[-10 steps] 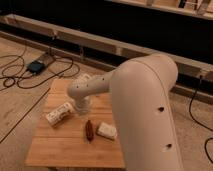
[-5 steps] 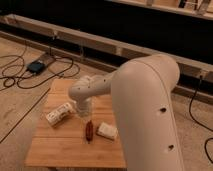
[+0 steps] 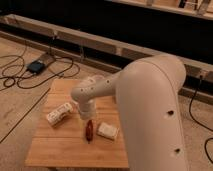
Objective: Place the pepper in the ceramic cup
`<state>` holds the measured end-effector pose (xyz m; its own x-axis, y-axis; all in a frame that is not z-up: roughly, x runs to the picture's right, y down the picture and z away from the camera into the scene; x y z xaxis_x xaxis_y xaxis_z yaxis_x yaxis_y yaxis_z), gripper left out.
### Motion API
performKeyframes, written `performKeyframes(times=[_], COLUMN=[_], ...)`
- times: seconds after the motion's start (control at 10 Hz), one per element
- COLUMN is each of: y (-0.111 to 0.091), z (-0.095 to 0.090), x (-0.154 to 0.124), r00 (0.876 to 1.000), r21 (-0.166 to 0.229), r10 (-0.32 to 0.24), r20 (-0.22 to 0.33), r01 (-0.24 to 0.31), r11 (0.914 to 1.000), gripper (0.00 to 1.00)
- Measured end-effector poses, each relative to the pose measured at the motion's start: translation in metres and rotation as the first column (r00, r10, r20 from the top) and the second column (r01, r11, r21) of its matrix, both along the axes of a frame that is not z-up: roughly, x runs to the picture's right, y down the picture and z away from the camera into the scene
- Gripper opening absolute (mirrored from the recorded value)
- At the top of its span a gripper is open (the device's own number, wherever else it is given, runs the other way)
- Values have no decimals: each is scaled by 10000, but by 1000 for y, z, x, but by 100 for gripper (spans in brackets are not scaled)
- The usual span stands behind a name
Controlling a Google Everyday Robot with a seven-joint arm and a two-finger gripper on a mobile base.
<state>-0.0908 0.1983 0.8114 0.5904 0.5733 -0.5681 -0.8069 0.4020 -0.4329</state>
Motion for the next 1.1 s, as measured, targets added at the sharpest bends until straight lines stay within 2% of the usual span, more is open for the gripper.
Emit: performKeyframes(times=[0.5, 0.6, 1.1], y=[15, 16, 20], z=[4, 5, 14], x=[-2, -3, -2], r00=[10000, 10000, 9998], r21=[-286, -313, -389], r10=[-53, -67, -133], r20=[-60, -72, -169], r01=[51, 64, 126], r11=[9996, 9995, 9992], gripper=[70, 66, 17])
